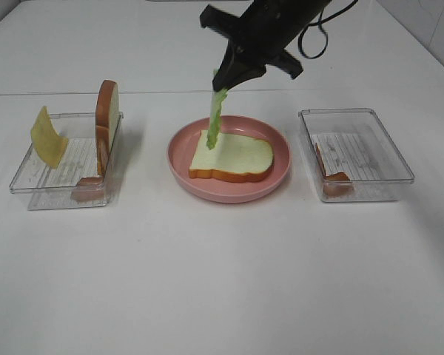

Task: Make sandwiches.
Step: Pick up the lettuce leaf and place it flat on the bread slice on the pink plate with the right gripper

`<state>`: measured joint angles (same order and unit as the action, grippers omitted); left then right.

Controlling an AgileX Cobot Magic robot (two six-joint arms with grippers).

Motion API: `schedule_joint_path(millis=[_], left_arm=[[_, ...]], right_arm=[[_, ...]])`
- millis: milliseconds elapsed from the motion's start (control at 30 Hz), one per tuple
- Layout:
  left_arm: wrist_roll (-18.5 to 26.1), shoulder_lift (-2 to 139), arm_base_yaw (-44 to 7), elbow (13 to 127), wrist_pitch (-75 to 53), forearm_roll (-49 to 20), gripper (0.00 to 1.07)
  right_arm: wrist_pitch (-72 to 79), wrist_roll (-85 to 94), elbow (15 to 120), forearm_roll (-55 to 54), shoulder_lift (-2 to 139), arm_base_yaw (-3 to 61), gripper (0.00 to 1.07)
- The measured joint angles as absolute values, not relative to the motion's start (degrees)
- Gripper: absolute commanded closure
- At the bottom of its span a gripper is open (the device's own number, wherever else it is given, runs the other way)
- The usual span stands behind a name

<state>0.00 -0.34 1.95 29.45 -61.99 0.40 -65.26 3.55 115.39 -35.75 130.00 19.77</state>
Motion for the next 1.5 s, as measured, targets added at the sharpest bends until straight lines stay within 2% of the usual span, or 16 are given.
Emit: schedule_joint_path(millis=[367, 700, 1033, 1133, 1167, 1200, 1233, 1267, 1300, 1333, 1367, 1400, 1500], left_arm=[[0.0, -0.34, 1.95, 29.45, -61.99, 0.4, 0.04], [0.0, -0.34, 1.95, 29.45, -61.99, 0.46, 0.04], [0.0, -0.34, 1.95, 29.45, -61.99, 0.52, 0.04], [0.0, -0.34, 1.95, 29.45, -61.99, 0.52, 0.04], [0.0, -0.34, 1.95, 29.45, -61.99, 0.52, 0.04], [0.0, -0.34, 1.95, 29.45, -61.99, 0.52, 0.04], [0.0, -0.34, 1.95, 29.45, -61.99, 0.52, 0.04], [0.0, -0.34, 1.95, 29.45, -61.99, 0.52, 0.04], [0.0, -0.34, 1.95, 29.45, -61.99, 0.52, 0.04], [0.0, -0.34, 1.95, 29.45, -61.99, 0.52, 0.04], [0.0, -0.34, 1.95, 29.45, -61.99, 0.52, 0.04], [0.0, -0.34, 1.95, 29.45, -61.99, 0.52, 0.04], [0.0, -0.34, 1.95, 29.45, -61.99, 0.52, 0.04]], right_arm=[[-61.88, 3.55, 115.39, -35.07, 134.3, 23.15, 1.07], [-61.13, -0.52, 115.39, -19.08, 134.3, 23.15, 1.07], [-61.19, -1.2, 115.39, -16.62, 134.3, 23.15, 1.07], [-61.19, -1.26, 115.39, -15.87, 134.3, 23.15, 0.97], [-61.19, -1.26, 115.39, -15.87, 134.3, 23.15, 0.84], [-61.19, -1.26, 115.39, -15.87, 134.3, 23.15, 0.84], [-61.19, -1.83, 115.39, -15.76, 134.3, 23.15, 0.61], [-61.19, -1.83, 115.39, -15.76, 134.3, 23.15, 0.61], [-61.19, -2.18, 115.39, -15.58, 134.3, 23.15, 0.46], [-61.25, -2.58, 115.39, -15.53, 134.3, 23.15, 0.23], [-61.25, -2.58, 115.39, -15.53, 134.3, 23.15, 0.23], [-61.54, -2.58, 115.39, -15.47, 134.3, 23.15, 0.08], [-61.59, -2.58, 115.39, -15.41, 133.96, 23.15, 0.08]])
